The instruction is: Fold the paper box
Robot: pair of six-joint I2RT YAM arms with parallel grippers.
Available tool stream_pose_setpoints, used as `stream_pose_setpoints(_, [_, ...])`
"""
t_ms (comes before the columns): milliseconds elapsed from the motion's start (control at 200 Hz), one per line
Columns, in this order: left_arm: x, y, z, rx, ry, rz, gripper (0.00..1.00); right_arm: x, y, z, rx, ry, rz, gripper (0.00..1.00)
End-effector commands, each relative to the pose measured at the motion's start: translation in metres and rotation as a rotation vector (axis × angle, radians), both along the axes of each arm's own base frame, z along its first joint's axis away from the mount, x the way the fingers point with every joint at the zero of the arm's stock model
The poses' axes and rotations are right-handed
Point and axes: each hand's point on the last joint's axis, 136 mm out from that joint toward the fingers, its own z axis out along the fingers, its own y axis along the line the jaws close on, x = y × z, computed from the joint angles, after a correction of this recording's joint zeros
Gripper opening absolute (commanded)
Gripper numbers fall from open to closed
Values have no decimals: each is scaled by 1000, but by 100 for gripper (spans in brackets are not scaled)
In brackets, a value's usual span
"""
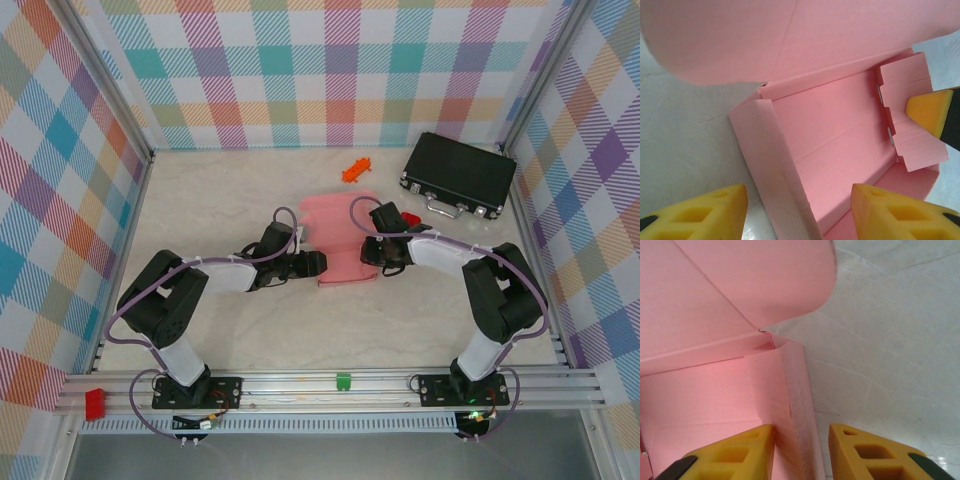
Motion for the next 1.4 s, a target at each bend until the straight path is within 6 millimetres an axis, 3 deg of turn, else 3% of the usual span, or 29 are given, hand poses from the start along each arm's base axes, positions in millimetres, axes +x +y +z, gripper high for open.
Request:
stream_pose_setpoints(0, [-3,-3,-1,-9,6,-16,56,11,1,13,10,-37,-21,36])
stream_pose_setpoints(295, [-3,-3,-1,-8,6,-15,56,11,0,5,-12,-25,-10,16])
stream_pose_setpoints(425, [-3,-3,-3,-6,8,-15,56,7,-5,-2,-50,-9,2,12])
stream_pose_setpoints(930, [-4,-9,-4,-38,11,-36,56,2,-5,-12,-265,16,135,12])
stream_pose_setpoints(1395, [-3,-10,-5,-38,12,-39,56,8,-9,-15,-397,15,151,13])
